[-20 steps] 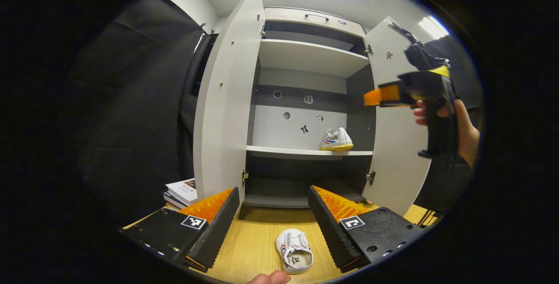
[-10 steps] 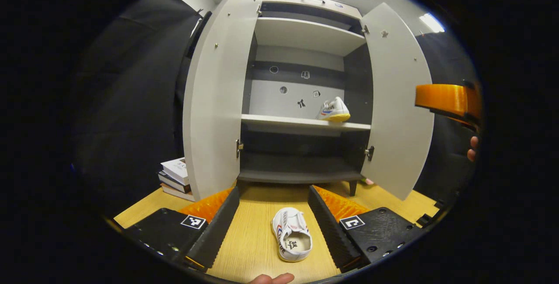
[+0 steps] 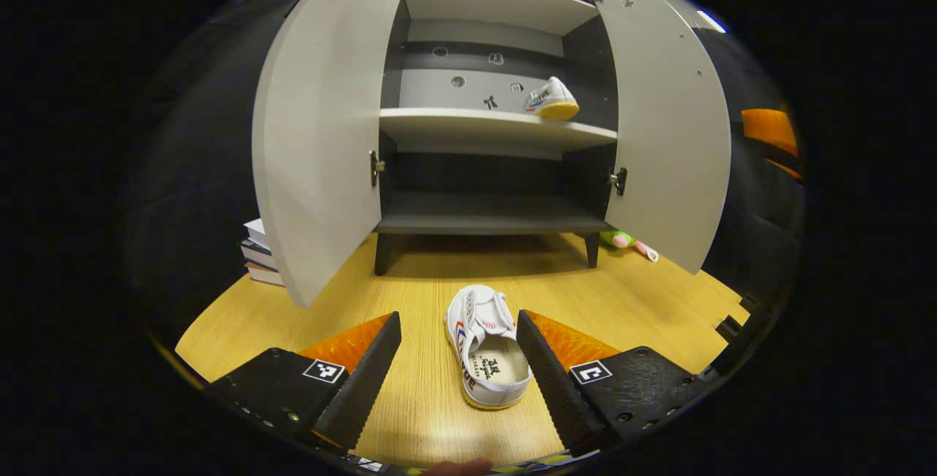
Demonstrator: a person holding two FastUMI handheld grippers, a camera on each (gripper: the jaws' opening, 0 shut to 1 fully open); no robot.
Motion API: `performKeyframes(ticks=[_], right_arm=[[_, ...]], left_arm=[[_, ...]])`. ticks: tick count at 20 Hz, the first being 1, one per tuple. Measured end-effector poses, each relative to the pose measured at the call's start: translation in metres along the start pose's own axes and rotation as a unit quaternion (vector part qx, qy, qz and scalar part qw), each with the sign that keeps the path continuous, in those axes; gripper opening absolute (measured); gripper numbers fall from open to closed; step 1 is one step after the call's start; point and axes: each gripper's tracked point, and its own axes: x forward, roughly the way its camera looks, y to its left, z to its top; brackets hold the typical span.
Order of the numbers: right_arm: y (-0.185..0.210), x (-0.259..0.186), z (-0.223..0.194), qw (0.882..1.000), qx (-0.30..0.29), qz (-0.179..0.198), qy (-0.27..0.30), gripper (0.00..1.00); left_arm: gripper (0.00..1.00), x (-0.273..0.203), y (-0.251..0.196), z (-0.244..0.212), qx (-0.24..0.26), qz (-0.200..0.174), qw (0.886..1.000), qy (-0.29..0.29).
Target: Grab one shoe with the right hand and put it into the shoe cabinet, grab the other shoe with the left hand and put it into the shoe cabinet; then close the right door with the right hand and the left door with the left hand.
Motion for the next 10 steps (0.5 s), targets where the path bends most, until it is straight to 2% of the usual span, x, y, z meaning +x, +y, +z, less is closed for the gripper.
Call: performKeyframes(ticks=[4,10], right_arm=[[-0.027,0.002,-0.002,0.999,0.014,-0.035,0.006,0.99],[-0.042,0.006,-0.012,0.999,0.016,-0.044,0.024,0.99]], left_arm=[[0.96,0.029,0.006,-0.030,0.019,0.004,0.999,0.045],[0.96,0.068,0.012,-0.062,0.033,0.007,0.995,0.089]])
